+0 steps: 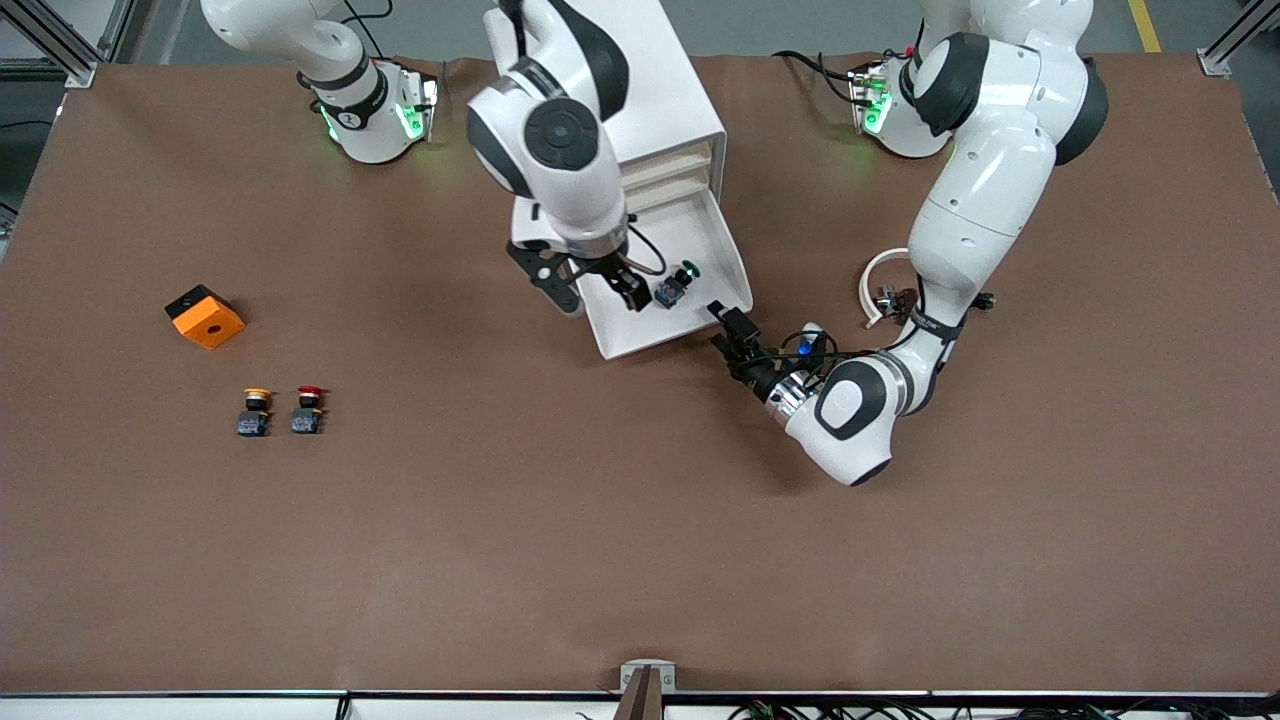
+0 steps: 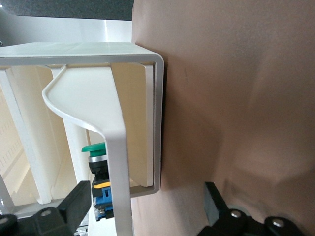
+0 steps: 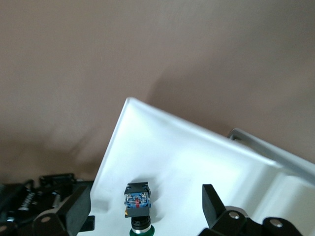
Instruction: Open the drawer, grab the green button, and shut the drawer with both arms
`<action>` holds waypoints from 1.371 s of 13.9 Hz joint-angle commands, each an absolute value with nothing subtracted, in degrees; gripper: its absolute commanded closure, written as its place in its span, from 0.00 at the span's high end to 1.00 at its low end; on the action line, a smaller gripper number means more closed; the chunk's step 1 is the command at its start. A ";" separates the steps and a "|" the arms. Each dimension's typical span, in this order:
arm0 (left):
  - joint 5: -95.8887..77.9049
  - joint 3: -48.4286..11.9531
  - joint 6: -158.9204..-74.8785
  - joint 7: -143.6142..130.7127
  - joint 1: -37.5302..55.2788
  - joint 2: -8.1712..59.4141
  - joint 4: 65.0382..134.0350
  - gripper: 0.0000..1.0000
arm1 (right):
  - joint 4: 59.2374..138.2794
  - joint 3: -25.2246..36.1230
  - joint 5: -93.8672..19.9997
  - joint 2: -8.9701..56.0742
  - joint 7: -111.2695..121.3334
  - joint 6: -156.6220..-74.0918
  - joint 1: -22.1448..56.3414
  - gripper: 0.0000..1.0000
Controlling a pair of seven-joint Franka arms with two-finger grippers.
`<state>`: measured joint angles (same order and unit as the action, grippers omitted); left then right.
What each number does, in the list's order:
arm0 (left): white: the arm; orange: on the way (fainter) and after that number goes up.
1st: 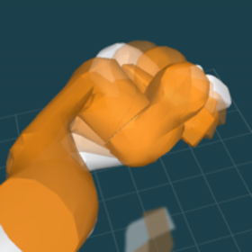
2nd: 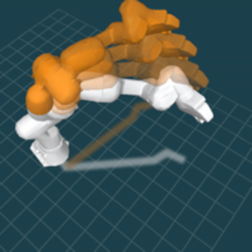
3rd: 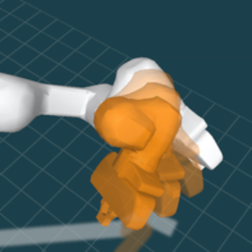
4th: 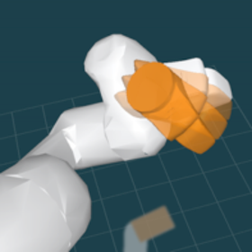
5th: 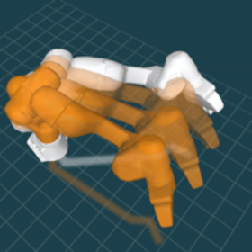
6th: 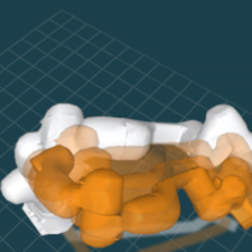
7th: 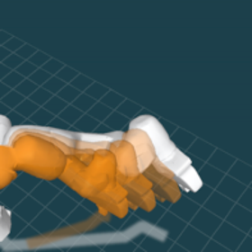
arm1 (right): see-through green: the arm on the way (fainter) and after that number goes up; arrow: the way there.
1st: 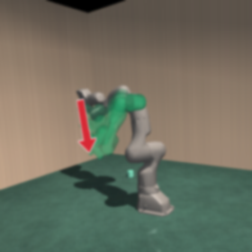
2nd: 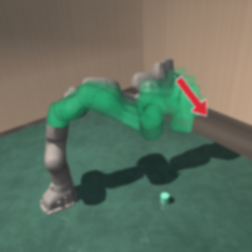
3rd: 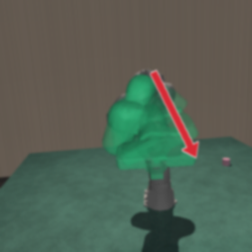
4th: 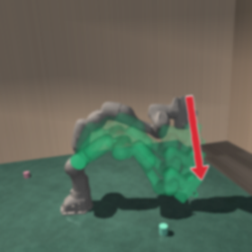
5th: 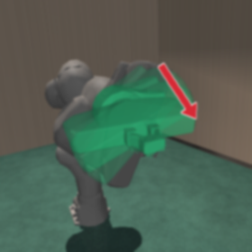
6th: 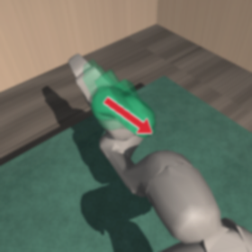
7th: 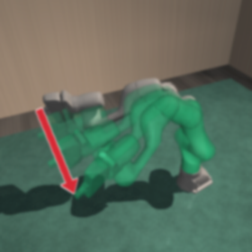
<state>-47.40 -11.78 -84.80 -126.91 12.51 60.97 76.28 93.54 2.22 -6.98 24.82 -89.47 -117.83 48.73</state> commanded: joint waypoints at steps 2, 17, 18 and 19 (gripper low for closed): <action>-47.12 -11.51 -84.37 -122.71 12.75 59.51 76.38 1.00 | 90.18 3.34 -6.59 30.58 -90.44 -121.28 51.76 1.00; -21.57 -12.48 -93.49 -77.27 13.27 48.79 74.71 1.00 | 88.24 3.43 -6.15 37.44 -91.67 -124.37 55.10 1.00; -19.79 -12.57 -95.86 -75.52 13.88 48.26 74.79 1.00 | 88.24 3.34 -6.15 37.44 -91.50 -124.37 55.02 1.00; -18.99 -12.39 -98.32 -73.24 14.41 47.99 74.88 1.00 | 88.24 3.34 -6.15 37.53 -91.41 -124.37 55.02 0.92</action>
<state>-21.93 -12.66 -94.48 -76.69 12.96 49.74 74.26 89.67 2.74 -6.78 36.55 -90.47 -124.81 54.17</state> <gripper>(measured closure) 0.000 0.000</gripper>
